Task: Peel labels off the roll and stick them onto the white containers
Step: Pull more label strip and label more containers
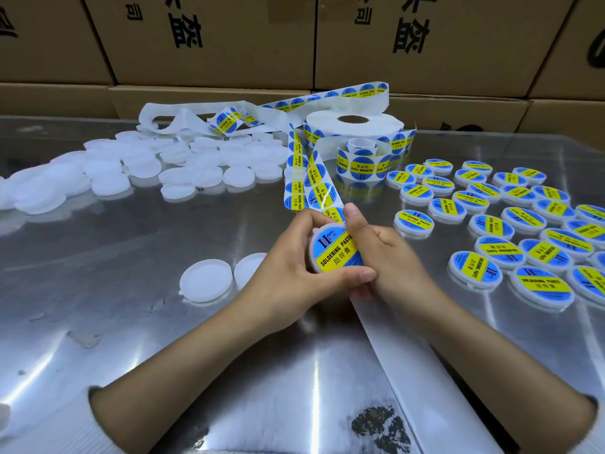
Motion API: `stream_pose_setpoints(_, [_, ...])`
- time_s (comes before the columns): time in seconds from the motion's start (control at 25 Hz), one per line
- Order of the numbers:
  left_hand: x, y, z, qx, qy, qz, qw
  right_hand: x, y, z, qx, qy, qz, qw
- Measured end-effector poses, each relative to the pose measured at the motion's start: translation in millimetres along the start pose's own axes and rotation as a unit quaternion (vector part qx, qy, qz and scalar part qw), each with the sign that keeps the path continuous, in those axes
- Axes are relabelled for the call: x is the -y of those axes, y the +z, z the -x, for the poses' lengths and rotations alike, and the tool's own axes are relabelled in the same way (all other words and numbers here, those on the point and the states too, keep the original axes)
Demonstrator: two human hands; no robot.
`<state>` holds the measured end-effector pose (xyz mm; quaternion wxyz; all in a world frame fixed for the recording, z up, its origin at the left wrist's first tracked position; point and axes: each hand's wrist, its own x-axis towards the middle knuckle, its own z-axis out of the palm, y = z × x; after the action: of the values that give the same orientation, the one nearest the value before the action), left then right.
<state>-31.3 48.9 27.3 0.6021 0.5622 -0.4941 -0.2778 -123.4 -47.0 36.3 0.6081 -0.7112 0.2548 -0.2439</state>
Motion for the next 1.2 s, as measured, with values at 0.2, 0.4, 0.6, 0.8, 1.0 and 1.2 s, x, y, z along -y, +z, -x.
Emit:
stream_pose_setpoints(0.2, [-4.7,-4.3,-5.1,-0.045,-0.002,-0.002,0.999,1.2,3.3,0.1,0.073,-0.036,0.028,0.996])
stream_pose_setpoints(0.4, [-2.7,-9.4,-8.0,-0.107,-0.021,-0.013,0.994,-1.6,4.4,1.7,0.133,-0.064,0.009,0.989])
stream_pose_setpoints(0.6, [0.9,-10.1,-9.9,-0.118,-0.017,-0.028,0.993,-8.8,2.2,1.5,0.113,-0.093,0.127,0.981])
stream_pose_setpoints(0.8, [1.2,-1.3,-2.8,-0.016,-0.016,0.002,1.000,-12.3,-7.2,-7.6,-0.018,-0.108,0.129,0.986])
stream_pose_setpoints(1.0, [0.2,-2.1,-4.6,-0.024,-0.009,0.017,1.000,-12.7,-6.8,-9.0,0.004,-0.129,0.131,0.983])
stream_pose_setpoints(1.2, [4.7,-14.6,-7.2,-0.078,-0.009,-0.093,0.993,-11.8,-22.8,-14.5,-0.077,-0.084,0.152,0.982])
